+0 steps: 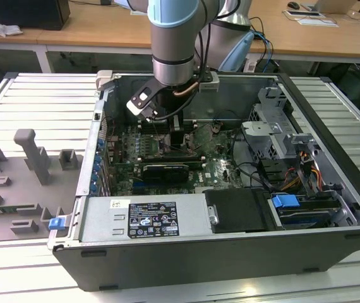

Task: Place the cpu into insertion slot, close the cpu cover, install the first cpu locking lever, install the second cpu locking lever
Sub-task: 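Place the cpu into insertion slot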

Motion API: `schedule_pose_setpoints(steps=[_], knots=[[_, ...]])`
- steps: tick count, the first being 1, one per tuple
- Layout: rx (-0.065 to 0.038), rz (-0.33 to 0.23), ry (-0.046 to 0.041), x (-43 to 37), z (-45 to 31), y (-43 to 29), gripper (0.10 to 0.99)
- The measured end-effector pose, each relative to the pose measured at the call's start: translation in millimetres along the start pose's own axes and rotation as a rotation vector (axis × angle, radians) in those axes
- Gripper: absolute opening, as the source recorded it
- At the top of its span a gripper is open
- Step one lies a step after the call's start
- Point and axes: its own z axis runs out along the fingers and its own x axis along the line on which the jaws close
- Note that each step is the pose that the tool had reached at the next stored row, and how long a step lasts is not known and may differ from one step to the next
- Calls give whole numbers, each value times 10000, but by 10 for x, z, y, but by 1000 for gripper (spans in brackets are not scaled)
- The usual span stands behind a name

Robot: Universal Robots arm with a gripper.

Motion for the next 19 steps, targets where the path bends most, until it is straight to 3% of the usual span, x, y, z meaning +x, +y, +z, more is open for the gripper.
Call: schedule_pose_setpoints(steps=[19], knots=[[-2,96,-6,37,124,-2,537]])
